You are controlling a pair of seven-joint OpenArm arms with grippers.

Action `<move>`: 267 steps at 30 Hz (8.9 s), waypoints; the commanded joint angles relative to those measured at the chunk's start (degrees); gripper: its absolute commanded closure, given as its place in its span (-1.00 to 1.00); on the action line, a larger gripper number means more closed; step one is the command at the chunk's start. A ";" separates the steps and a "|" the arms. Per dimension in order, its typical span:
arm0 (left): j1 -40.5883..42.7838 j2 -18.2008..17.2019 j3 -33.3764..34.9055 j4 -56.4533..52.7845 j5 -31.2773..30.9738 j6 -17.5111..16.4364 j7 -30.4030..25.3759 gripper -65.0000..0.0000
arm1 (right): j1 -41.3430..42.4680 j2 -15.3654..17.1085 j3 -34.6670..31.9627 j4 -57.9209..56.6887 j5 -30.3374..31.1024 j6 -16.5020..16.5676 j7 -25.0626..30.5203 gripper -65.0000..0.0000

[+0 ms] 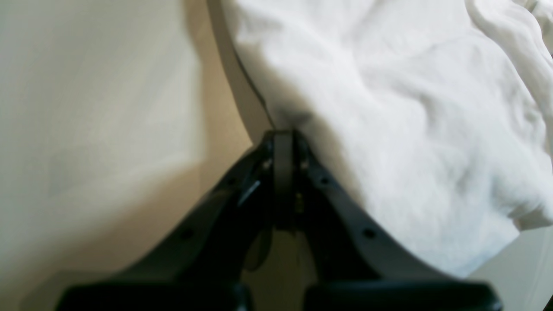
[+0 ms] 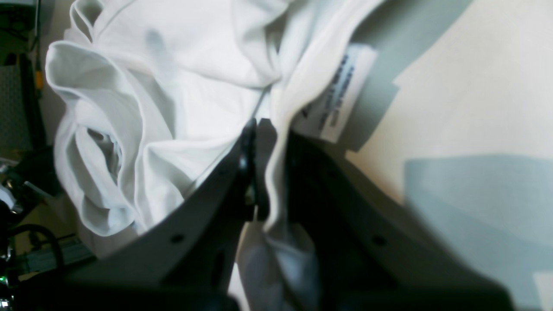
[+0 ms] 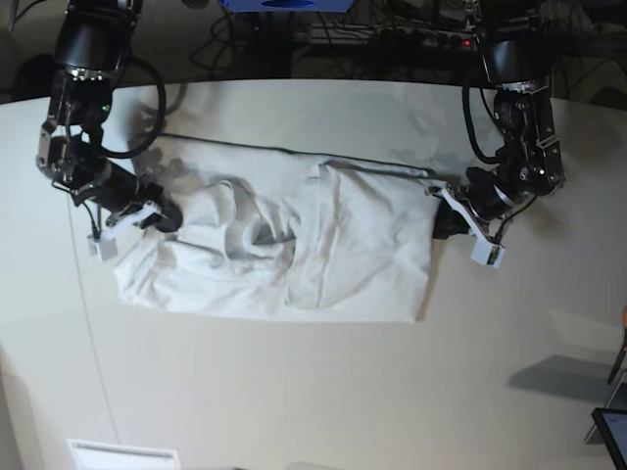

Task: Fold the T-shirt properly
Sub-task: 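Grasp the shirt edges with both grippers and drag them inward, then lift the shirt end with the right gripper toward the left gripper, then fold the held end with the right gripper over onto the shirt middle, then release the right gripper and raise it off the folded shirt, then press the right gripper onto the folded layers to flatten them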

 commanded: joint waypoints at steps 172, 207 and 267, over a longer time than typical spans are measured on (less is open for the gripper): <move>-3.65 4.87 13.41 0.57 19.03 -0.30 -0.48 1.00 | 15.52 -4.96 -54.34 22.85 -37.58 -21.67 -3.20 0.54; -3.21 1.09 4.53 0.57 18.77 -0.30 -0.39 1.00 | 12.79 -2.68 -42.47 31.82 -37.49 -21.67 5.24 0.10; -3.74 5.92 5.06 0.57 19.12 -0.30 -0.74 1.00 | 14.55 -4.96 -49.16 13.97 -37.23 -19.65 7.43 0.97</move>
